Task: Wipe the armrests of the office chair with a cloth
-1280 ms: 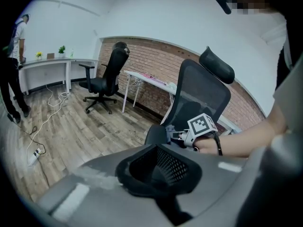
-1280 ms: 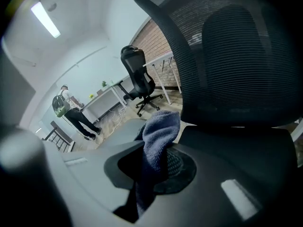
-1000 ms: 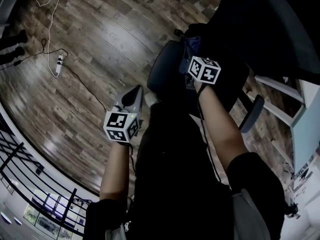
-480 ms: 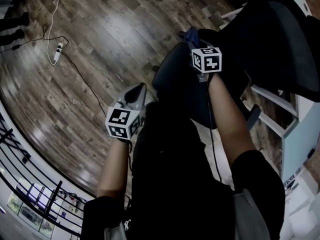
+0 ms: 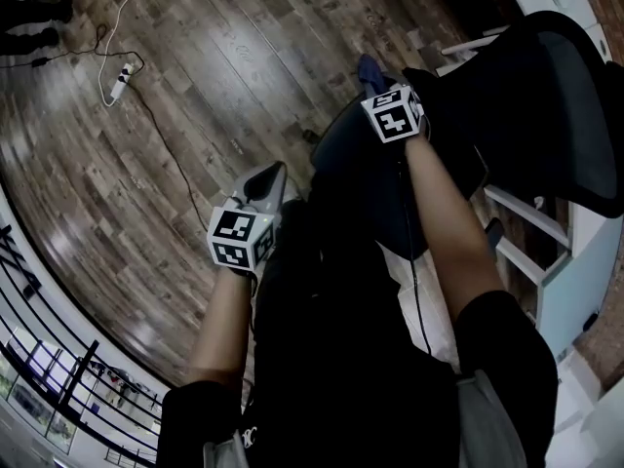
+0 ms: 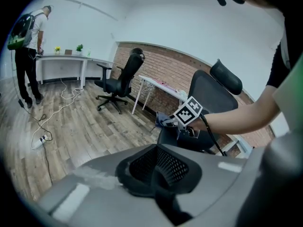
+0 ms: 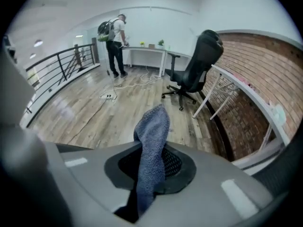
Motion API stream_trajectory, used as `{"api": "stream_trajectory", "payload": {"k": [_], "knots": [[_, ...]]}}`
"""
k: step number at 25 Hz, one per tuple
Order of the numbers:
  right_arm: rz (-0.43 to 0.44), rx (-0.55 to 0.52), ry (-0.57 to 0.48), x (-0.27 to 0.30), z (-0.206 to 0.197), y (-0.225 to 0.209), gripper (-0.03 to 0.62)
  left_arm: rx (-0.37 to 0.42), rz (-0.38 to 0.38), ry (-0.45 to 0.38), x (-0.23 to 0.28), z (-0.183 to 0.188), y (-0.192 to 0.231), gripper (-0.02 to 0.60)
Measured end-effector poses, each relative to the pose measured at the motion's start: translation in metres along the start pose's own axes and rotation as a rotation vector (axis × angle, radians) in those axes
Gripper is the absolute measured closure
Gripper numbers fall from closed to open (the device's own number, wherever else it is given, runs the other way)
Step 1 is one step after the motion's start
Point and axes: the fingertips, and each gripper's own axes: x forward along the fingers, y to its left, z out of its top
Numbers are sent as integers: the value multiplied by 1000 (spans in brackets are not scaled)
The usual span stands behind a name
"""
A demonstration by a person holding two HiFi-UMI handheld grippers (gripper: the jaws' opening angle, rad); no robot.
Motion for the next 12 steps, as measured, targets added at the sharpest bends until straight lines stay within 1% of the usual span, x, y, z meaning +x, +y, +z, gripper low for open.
{"api": "stream_trajectory", "payload": {"k": [4, 7, 9, 12], "knots": [[6, -187, 46, 4, 4, 22, 553, -24, 9, -19, -7, -4, 0, 575], [41, -285, 75, 6, 5, 42, 553, -45, 19, -37, -15, -5, 4, 575], [75, -323, 95, 5, 4, 57, 553, -56, 30, -50, -22, -5, 8, 575], [132, -323, 119, 1, 3, 75, 553, -70, 45, -69, -32, -5, 14, 575]]}}
